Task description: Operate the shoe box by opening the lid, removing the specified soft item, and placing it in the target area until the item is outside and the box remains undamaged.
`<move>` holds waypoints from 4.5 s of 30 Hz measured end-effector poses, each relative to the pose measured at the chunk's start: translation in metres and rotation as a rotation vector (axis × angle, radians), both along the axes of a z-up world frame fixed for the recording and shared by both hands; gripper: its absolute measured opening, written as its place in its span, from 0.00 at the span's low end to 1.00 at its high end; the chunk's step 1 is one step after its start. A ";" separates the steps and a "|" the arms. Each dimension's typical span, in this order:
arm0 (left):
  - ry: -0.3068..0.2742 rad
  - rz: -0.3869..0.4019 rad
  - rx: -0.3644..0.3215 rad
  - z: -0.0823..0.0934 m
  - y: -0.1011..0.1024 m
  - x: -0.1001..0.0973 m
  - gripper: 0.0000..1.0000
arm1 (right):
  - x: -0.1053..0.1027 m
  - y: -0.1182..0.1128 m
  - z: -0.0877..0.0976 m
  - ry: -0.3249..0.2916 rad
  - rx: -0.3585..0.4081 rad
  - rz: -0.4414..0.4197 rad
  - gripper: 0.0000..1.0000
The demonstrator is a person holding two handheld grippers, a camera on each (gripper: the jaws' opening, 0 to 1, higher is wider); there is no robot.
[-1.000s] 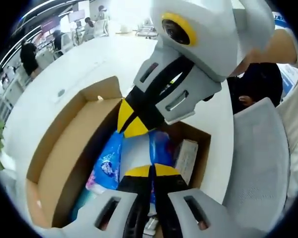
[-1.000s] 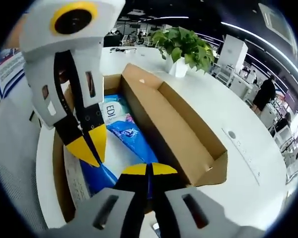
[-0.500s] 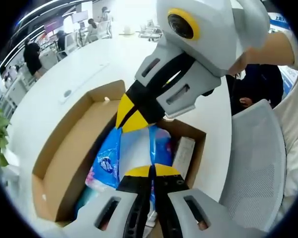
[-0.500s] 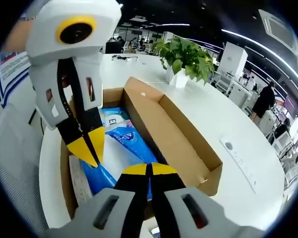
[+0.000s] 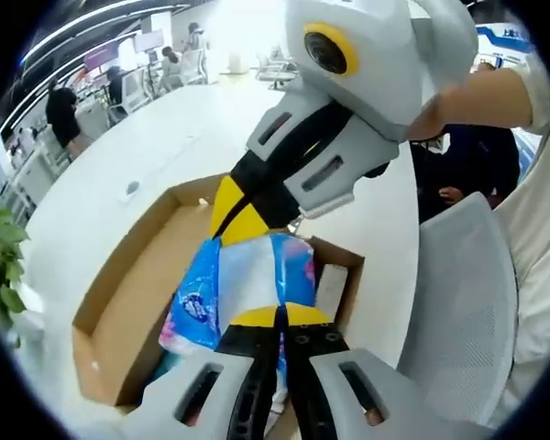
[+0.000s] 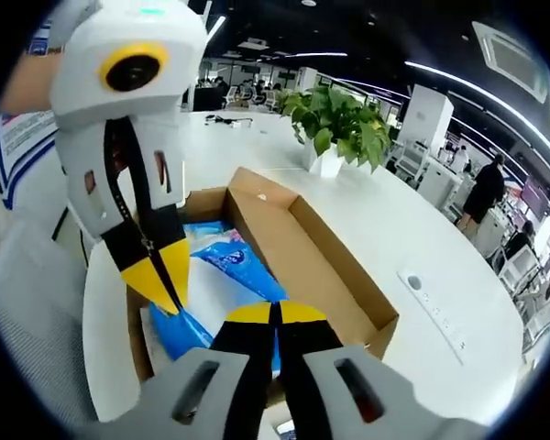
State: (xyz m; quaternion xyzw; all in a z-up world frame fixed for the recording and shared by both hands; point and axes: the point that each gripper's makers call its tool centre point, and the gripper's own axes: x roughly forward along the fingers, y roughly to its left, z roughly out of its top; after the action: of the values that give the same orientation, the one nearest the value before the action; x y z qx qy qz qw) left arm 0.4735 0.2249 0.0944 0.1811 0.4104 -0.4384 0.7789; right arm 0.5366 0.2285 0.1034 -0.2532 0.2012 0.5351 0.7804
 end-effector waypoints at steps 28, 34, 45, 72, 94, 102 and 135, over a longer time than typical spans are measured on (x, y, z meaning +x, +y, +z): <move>-0.028 -0.077 -0.100 0.056 -0.049 0.001 0.00 | 0.002 -0.051 0.047 0.000 0.011 -0.030 0.00; -0.033 -0.126 -0.105 0.056 -0.072 0.001 0.00 | 0.002 -0.068 0.046 0.000 0.000 -0.048 0.00; -0.036 -0.185 -0.119 0.054 -0.111 0.005 0.00 | 0.007 -0.110 0.045 0.010 -0.010 -0.108 0.00; -0.053 -0.296 -0.162 0.040 -0.207 0.025 0.00 | 0.027 -0.207 0.034 0.083 -0.008 -0.252 0.00; -0.052 -0.319 -0.187 0.002 -0.274 0.057 0.00 | 0.056 -0.277 0.000 0.145 -0.041 -0.332 0.00; -0.052 -0.319 -0.191 -0.008 -0.293 0.069 0.00 | 0.068 -0.300 -0.013 0.168 -0.050 -0.355 0.00; 0.012 -0.370 -0.145 -0.069 -0.353 0.106 0.00 | 0.095 -0.360 -0.071 0.247 -0.161 -0.391 0.00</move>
State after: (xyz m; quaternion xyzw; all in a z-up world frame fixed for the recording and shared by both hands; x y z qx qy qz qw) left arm 0.5795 -0.1285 0.0258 0.1941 0.3419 -0.6036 0.6936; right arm 0.6311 -0.1312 0.0319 -0.2034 0.3820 0.3832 0.8160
